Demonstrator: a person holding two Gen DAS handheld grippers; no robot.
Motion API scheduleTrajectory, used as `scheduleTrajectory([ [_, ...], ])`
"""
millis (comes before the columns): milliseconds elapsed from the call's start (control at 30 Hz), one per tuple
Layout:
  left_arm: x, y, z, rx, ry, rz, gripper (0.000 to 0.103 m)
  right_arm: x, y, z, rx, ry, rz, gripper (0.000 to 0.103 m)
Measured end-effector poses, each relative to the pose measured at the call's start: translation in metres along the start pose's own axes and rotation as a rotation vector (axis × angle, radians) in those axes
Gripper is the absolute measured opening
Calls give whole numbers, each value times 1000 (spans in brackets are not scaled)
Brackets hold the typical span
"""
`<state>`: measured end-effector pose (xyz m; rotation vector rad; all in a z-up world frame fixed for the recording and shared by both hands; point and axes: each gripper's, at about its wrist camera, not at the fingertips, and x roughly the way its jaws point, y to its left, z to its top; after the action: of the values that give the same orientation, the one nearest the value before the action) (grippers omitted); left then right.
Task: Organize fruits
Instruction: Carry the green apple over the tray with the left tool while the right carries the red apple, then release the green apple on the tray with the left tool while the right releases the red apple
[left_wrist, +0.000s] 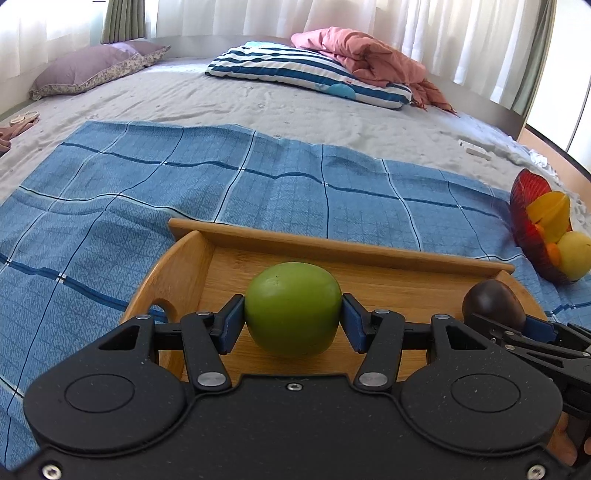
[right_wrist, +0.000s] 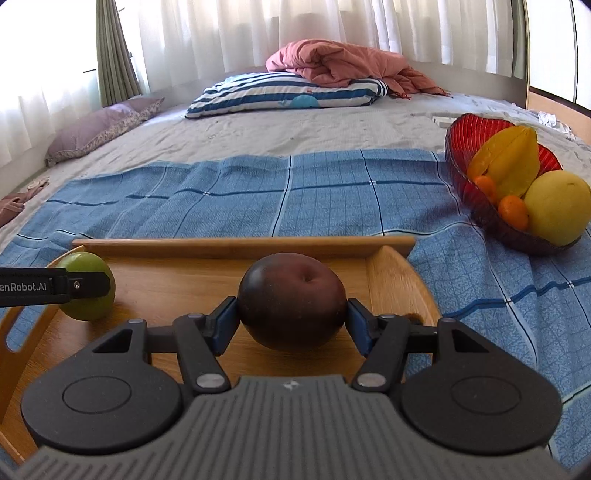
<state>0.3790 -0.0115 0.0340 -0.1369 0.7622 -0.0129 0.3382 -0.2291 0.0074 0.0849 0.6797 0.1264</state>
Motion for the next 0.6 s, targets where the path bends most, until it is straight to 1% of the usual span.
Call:
scheduleTrajectory([
  [467, -1, -3, 0, 14, -2, 11, 53, 0, -2, -1, 22, -4, 9, 65],
  [600, -1, -3, 0, 10, 0, 8, 55, -1, -3, -1, 29, 2, 10, 66],
])
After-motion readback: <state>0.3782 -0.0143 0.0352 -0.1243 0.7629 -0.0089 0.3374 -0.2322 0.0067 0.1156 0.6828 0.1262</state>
